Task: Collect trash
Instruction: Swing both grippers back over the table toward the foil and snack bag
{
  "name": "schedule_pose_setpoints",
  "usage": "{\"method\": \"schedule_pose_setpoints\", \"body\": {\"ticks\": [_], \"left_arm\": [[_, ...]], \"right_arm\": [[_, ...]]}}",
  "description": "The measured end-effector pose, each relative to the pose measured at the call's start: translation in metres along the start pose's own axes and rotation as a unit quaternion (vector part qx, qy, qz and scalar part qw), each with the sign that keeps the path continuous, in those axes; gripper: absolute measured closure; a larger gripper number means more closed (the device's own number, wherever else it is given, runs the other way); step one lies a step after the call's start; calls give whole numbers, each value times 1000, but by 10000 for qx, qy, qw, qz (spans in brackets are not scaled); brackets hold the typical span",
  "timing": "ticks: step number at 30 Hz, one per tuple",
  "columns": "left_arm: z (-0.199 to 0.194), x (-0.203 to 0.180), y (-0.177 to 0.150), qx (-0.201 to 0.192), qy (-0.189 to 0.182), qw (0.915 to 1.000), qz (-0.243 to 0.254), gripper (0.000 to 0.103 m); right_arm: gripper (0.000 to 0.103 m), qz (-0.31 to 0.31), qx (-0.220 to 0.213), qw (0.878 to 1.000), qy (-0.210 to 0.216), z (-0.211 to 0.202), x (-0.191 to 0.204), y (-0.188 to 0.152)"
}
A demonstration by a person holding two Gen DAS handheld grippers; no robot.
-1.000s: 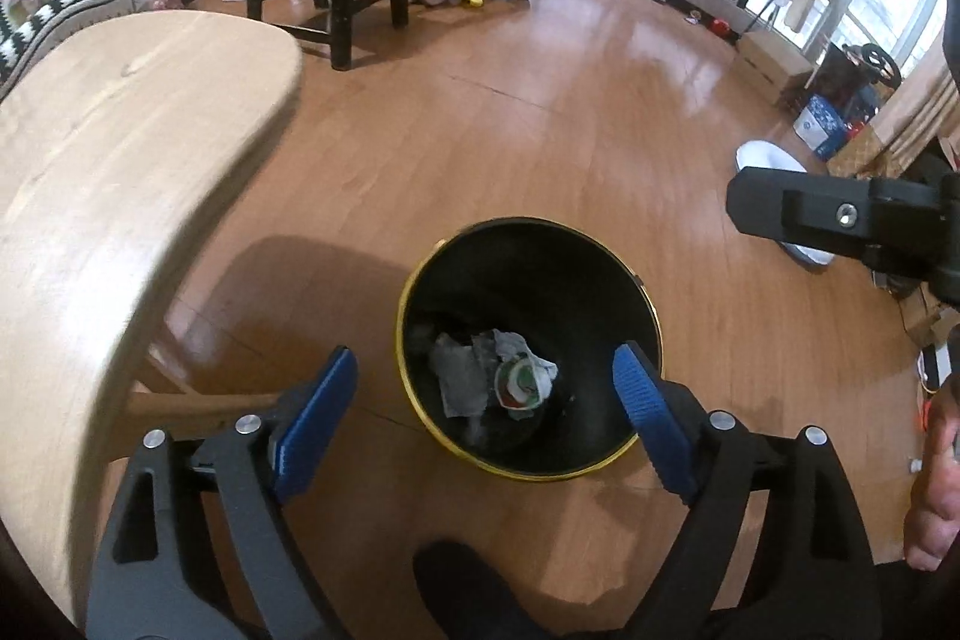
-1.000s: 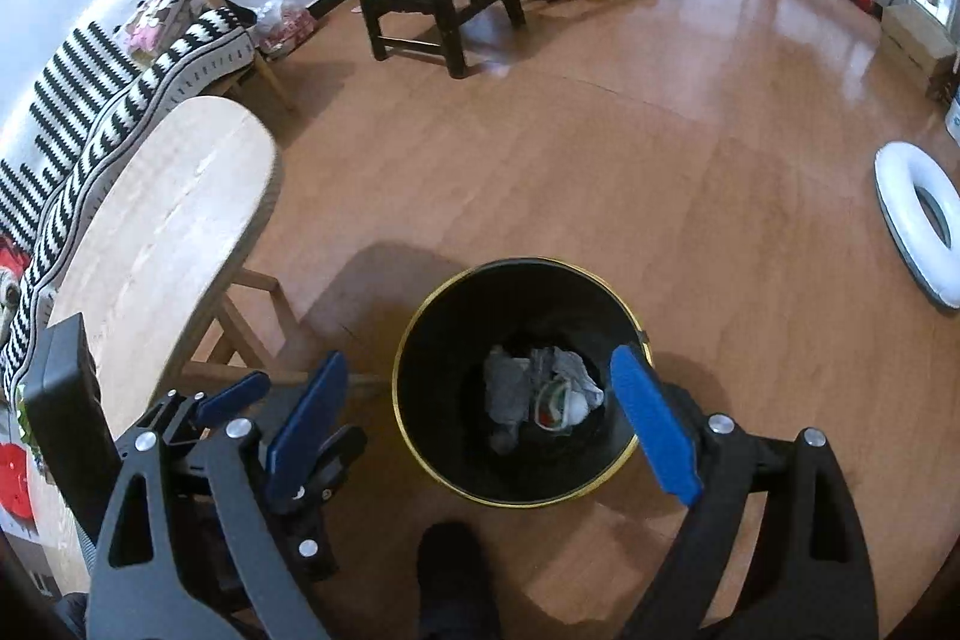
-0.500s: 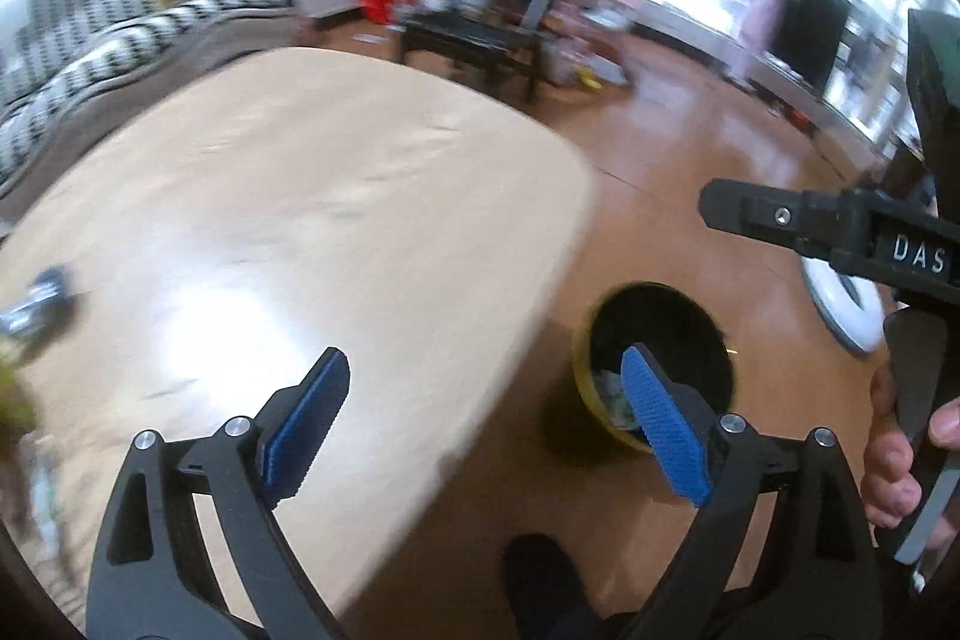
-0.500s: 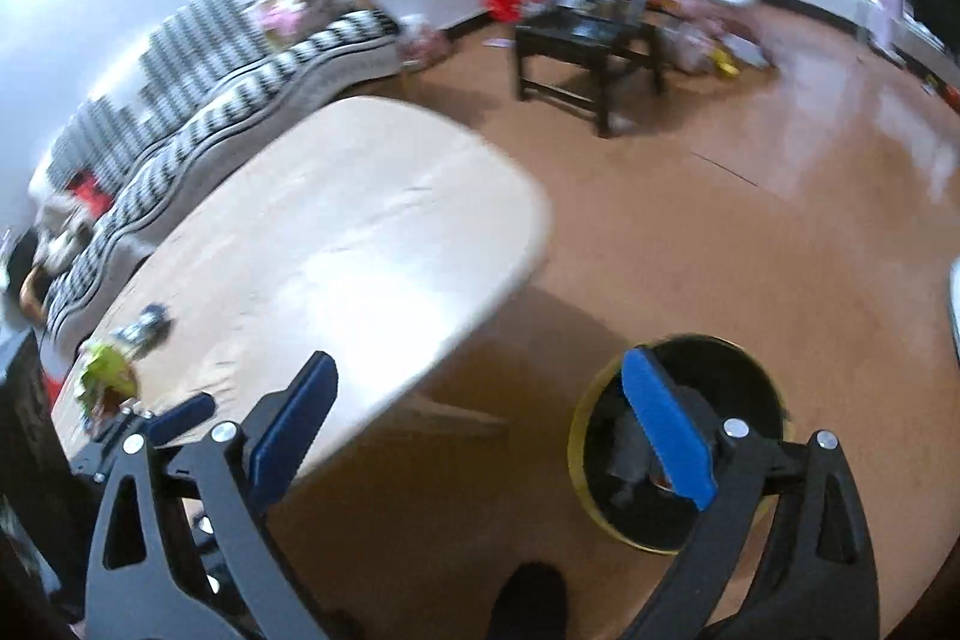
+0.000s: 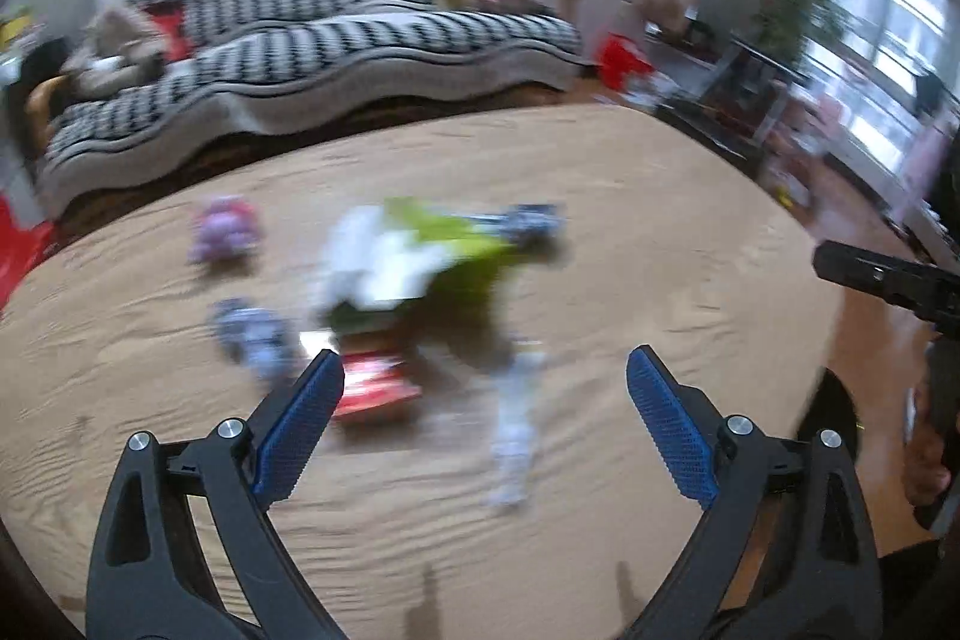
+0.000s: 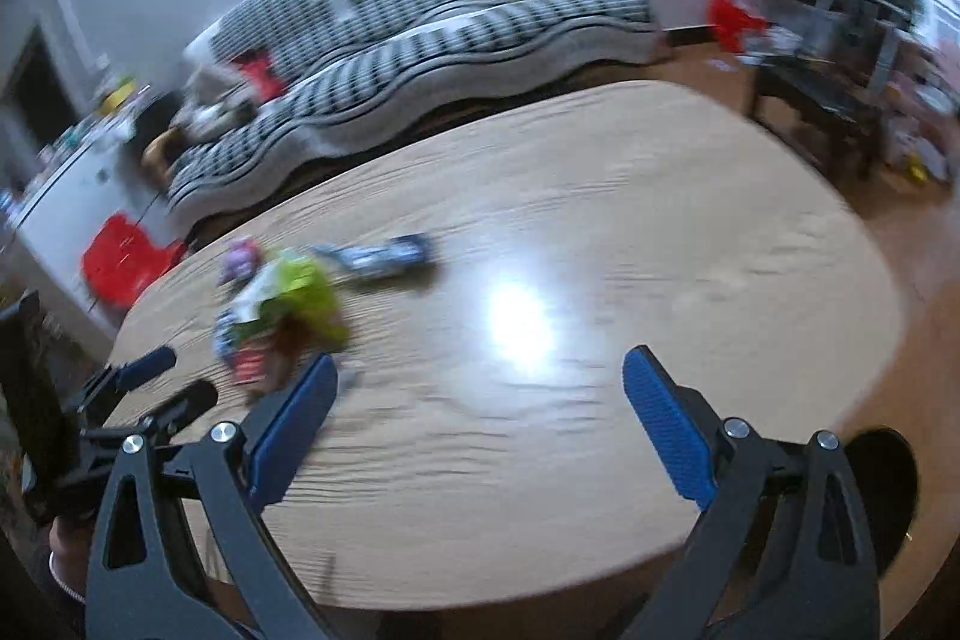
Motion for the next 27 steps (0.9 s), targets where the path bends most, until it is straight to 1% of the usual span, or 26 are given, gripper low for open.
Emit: {"method": "schedule_pose_setpoints", "body": {"ticks": [4, 6, 9, 12, 16, 21, 23, 25, 27], "left_arm": [[-7, 55, -7, 57, 359, 9991, -205, 10], [-6, 73, -10, 116, 488, 9982, -313, 10], [-1, 96, -17, 228, 640, 9967, -436, 10], [5, 109, -20, 283, 722, 9958, -490, 10], [25, 116, -21, 354, 838, 9951, -394, 10], [51, 123, -25, 509, 908, 9938, -395, 10], [63, 132, -26, 580, 946, 9921, -583, 10], [73, 137, -28, 658, 858, 9910, -784, 10], [82, 139, -30, 694, 823, 9907, -838, 10]], "right_arm": [[10, -512, 116, 9980, 352, 30, 61, -2], [10, -729, 143, 9960, 506, 43, 86, -3], [10, -851, 231, 9937, 696, 59, 109, -7], [10, -915, 367, 9922, 761, 72, 118, -13], [11, -1060, 502, 9901, 770, 87, 119, -19], [15, -1281, 646, 9870, 729, 112, 122, -27], [16, -1420, 696, 9849, 710, 124, 124, -32], [18, -1506, 734, 9835, 689, 135, 127, -36], [19, -1560, 736, 9825, 704, 144, 130, -37]]}}
Point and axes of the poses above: each gripper's, at about its wrist camera, not at the fingertips, and z roughly the way its jaws point, x to its left, y to its top, the point moved 5 cm from there along z, roughly the way its jaws point, and after that the axes turned 11 degrees about -x, right-handed, at the moved point
